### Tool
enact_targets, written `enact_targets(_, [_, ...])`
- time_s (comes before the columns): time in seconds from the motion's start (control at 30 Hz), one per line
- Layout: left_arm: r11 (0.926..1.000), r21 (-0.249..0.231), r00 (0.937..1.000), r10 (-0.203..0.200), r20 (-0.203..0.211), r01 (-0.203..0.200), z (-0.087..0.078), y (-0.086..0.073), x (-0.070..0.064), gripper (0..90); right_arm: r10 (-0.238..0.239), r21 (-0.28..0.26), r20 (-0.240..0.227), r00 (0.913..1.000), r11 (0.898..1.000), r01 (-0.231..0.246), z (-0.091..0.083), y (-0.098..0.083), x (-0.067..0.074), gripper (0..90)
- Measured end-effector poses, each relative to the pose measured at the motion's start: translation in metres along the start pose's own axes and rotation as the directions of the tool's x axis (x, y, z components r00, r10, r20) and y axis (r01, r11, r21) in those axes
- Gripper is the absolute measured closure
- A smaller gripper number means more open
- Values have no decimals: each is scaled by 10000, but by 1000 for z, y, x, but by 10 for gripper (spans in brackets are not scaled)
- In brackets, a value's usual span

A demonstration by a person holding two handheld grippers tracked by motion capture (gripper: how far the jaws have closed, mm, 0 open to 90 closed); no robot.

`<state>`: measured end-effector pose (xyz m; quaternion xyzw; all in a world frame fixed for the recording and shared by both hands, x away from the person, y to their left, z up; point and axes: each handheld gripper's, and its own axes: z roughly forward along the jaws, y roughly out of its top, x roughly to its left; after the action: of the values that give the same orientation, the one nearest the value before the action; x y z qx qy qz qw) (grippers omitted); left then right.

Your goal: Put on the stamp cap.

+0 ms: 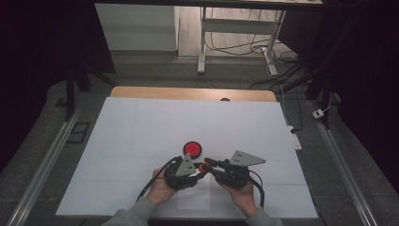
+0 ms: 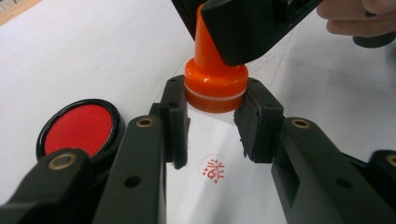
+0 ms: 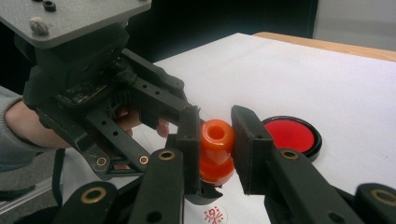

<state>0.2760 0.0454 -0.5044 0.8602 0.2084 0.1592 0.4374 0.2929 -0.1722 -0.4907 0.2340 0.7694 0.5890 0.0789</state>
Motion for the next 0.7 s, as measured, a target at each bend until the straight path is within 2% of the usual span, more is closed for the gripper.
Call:
enact_targets(0.23, [10000,39,10000,54,52,-54,0,0,1,651,30,-50,-10,10000,10000,-30,0,0,0,733])
enact_targets(0.7, [9998,132,9997,-173,171,170,2,-1,2,623,-2,-72,-5,10000,10000,2,1,0,0,733])
